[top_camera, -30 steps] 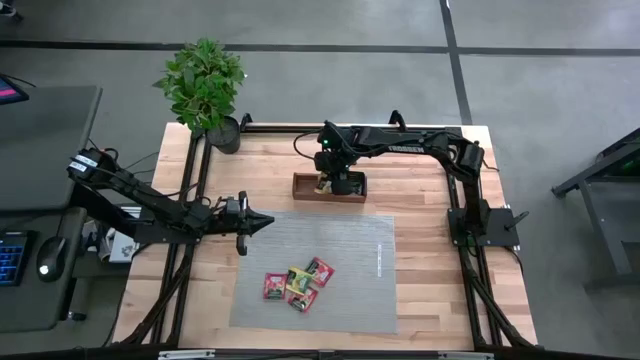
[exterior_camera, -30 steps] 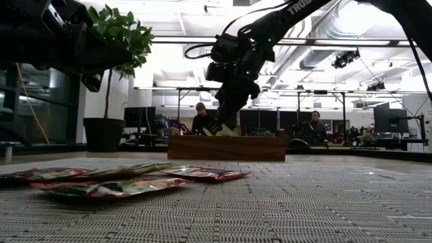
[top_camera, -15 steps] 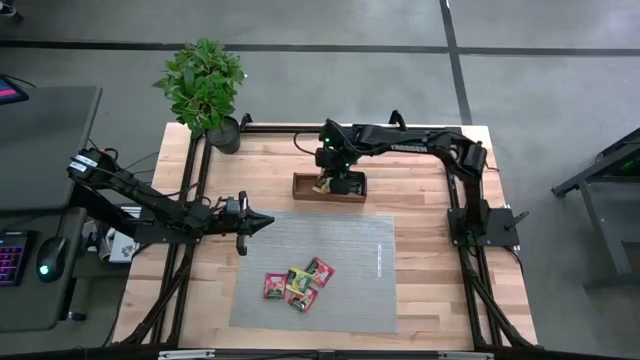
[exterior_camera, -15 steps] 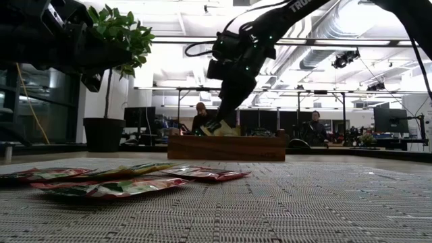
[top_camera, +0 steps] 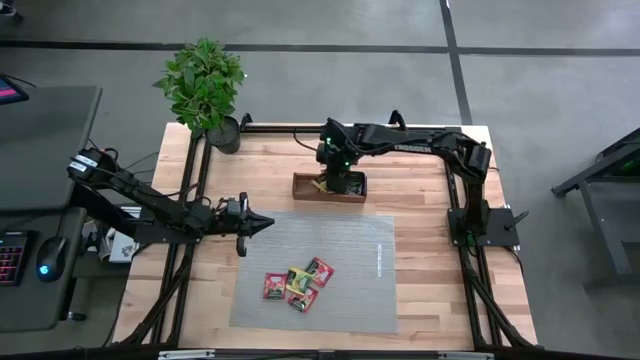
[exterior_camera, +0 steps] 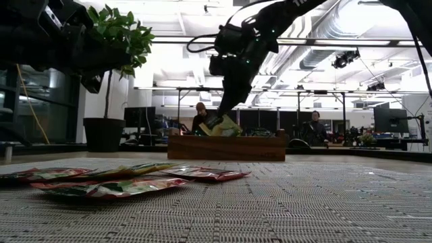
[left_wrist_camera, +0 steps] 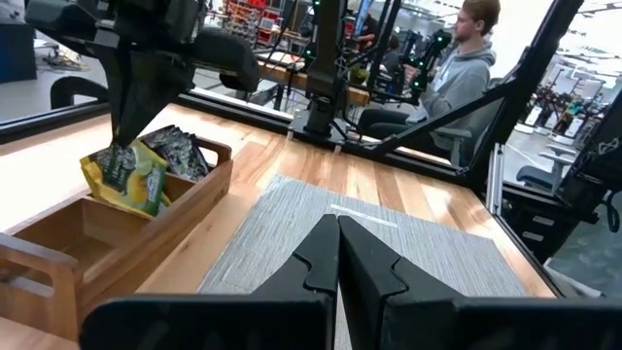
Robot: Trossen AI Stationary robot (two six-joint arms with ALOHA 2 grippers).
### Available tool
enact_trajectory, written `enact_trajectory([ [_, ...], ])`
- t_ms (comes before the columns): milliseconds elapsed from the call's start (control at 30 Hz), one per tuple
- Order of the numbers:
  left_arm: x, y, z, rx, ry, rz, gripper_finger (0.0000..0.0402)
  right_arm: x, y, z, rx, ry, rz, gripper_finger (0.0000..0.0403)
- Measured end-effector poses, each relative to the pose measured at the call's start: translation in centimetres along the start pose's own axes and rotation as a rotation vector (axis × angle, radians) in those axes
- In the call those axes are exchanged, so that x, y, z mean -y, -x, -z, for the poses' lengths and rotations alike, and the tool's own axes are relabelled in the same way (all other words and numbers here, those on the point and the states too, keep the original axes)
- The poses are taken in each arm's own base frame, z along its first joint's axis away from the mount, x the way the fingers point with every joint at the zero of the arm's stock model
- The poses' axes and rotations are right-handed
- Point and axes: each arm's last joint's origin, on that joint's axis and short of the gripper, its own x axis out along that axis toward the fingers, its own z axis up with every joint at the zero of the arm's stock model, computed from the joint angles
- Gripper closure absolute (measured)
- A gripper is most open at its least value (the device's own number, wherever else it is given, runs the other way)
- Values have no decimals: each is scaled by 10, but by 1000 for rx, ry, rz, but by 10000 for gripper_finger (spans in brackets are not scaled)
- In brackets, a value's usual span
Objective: Pick & Place Tea
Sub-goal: Put the yellow tea bag into the middle section of the wooden organizer
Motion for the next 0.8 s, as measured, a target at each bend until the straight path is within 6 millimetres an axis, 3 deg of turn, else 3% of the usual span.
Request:
enact_trajectory([
  [567, 0, 0, 0, 2, -2, 0, 401, -2, 1, 3, -21, -54, -44, 403],
  [800, 0, 0, 0, 0, -4, -1, 401, 11, 36, 6, 108, -79, -2, 403],
])
